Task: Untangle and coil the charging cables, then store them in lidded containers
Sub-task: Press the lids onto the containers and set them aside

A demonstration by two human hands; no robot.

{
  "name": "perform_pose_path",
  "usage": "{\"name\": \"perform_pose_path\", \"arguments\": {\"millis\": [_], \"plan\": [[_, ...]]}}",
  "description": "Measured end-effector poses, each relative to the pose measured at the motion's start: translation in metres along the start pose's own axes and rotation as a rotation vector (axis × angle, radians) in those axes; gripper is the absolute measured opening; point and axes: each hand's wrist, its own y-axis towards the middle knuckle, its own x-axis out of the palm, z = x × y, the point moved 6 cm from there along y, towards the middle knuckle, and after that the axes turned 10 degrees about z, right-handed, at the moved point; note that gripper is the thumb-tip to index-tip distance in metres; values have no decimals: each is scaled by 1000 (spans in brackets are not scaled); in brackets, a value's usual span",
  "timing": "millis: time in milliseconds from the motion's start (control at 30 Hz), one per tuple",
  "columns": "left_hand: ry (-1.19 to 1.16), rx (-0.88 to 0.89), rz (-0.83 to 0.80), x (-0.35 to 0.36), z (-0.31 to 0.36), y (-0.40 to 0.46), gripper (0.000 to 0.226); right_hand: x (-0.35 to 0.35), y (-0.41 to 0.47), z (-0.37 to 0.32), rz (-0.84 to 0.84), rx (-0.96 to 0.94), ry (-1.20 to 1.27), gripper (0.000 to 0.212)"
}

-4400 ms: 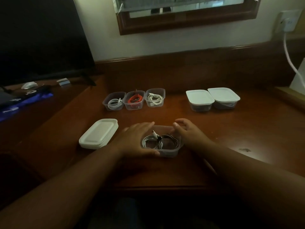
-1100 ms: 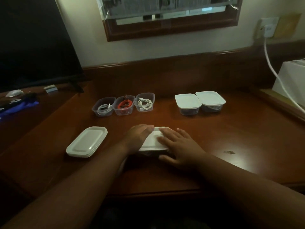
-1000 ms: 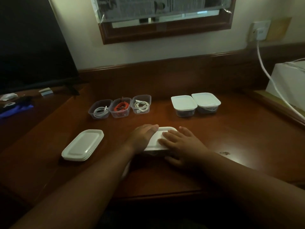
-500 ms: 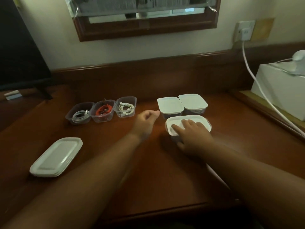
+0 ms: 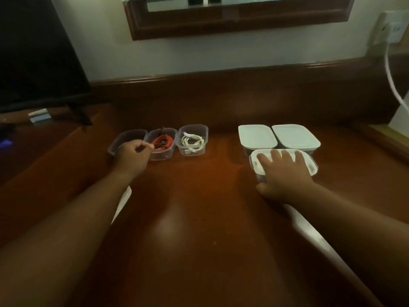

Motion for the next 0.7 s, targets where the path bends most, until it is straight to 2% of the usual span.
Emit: {"name": "perform_pose_path", "arguments": {"millis": [133, 267, 467, 567, 700], "plan": [[200, 73, 35, -24, -25, 32, 20, -14, 13, -41, 58, -117, 91, 79], [610, 115, -109, -33, -58, 44, 38, -13, 27, -100, -79, -278, 274, 77], [751, 282, -110, -33, -60, 39, 42, 11, 58, -151, -224, -178, 448, 65], [778, 326, -127, -30, -58, 37, 36, 18, 60, -162, -156, -157, 429, 50], [693, 328, -172, -25, -45, 23, 21, 24, 53, -163, -115, -127, 482, 53]]}}
